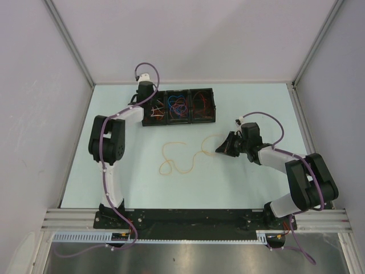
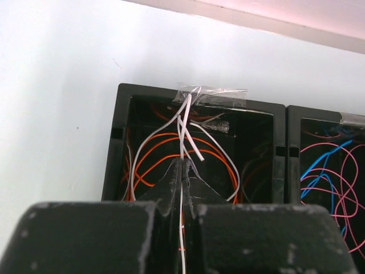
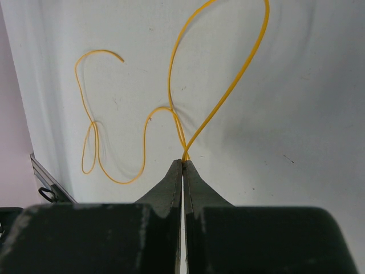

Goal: Untangle the cables

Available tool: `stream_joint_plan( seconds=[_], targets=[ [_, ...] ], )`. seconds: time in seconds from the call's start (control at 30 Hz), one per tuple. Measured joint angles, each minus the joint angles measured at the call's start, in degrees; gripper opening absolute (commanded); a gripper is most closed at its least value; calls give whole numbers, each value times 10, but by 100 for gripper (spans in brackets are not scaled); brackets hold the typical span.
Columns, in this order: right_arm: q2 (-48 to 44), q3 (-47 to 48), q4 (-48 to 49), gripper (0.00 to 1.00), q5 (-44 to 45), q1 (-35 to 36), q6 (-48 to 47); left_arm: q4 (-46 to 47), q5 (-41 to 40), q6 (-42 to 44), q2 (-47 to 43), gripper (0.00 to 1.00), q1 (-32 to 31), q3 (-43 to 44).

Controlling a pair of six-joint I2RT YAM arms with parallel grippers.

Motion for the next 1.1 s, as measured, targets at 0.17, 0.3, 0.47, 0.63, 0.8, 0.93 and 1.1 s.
stream_joint_plan(
  seconds=[0.17, 0.3, 0.47, 0.63, 0.8, 0.93, 1.1],
  targets=[
    [2, 0, 1, 0, -4, -1, 0, -1, -3, 12, -6, 30, 0, 0],
    [2, 0, 1, 0, -6, -2, 0, -9, -4, 17, -25, 40, 0, 0],
    [2, 0, 1, 0, -6, -2, 0, -31, 1, 27, -61, 63, 0, 4],
    [2, 0, 1, 0, -6, -3, 0, -50, 9, 32, -113, 76, 0, 4],
    [2, -1, 1, 0, -6, -3, 0, -80, 19, 33, -176, 78, 0, 4],
    [2, -2, 1, 0, -6, -3, 0, -115, 32, 31, -226, 77, -2, -2],
    [2, -6, 4, 0, -6, -3, 0, -156, 38, 11, -334, 75, -26, -84]
  ],
)
